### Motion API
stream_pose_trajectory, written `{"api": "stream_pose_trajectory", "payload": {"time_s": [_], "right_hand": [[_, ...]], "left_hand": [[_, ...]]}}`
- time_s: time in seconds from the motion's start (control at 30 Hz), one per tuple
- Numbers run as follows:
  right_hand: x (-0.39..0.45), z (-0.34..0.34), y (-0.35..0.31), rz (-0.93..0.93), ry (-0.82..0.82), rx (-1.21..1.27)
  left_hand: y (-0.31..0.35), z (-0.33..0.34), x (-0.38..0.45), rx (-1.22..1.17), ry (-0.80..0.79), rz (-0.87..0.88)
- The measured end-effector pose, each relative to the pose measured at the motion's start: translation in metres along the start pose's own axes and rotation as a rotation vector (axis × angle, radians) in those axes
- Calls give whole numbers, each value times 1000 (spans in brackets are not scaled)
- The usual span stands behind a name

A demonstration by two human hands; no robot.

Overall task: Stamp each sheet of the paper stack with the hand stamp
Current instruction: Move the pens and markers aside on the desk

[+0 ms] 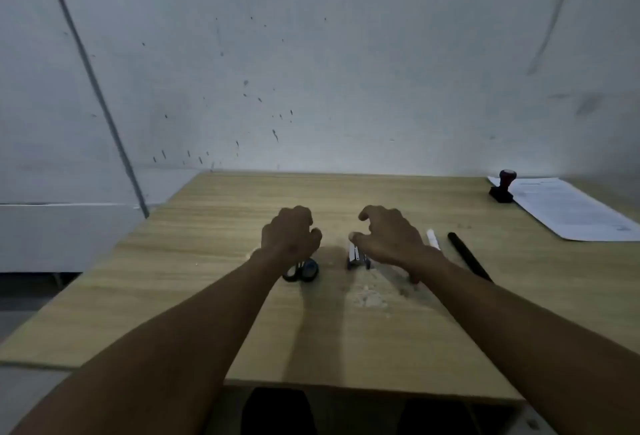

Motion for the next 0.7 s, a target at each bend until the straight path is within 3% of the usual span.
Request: {"api": "stream_pose_trajectory", "payload": {"time_s": [0.23, 0.47, 0.7], "right_hand": [[15, 42, 15, 94, 10, -91], [26, 57, 14, 148, 113, -94], [27, 60, 12, 101, 117, -76]], "left_hand": [[-24, 28, -5, 79, -72, -186], [-19, 40, 6, 137, -67, -215], [-21, 45, 14, 150, -45, -216]]}}
Point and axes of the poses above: each hand's wrist, its own x-axis towards the middle knuckle, its own z-axis out of the palm, y = z × x, the point moved 4 cm from there along x, towards the middle knuckle, and after that the axes turned 9 degrees about z, right-handed, at the moved point
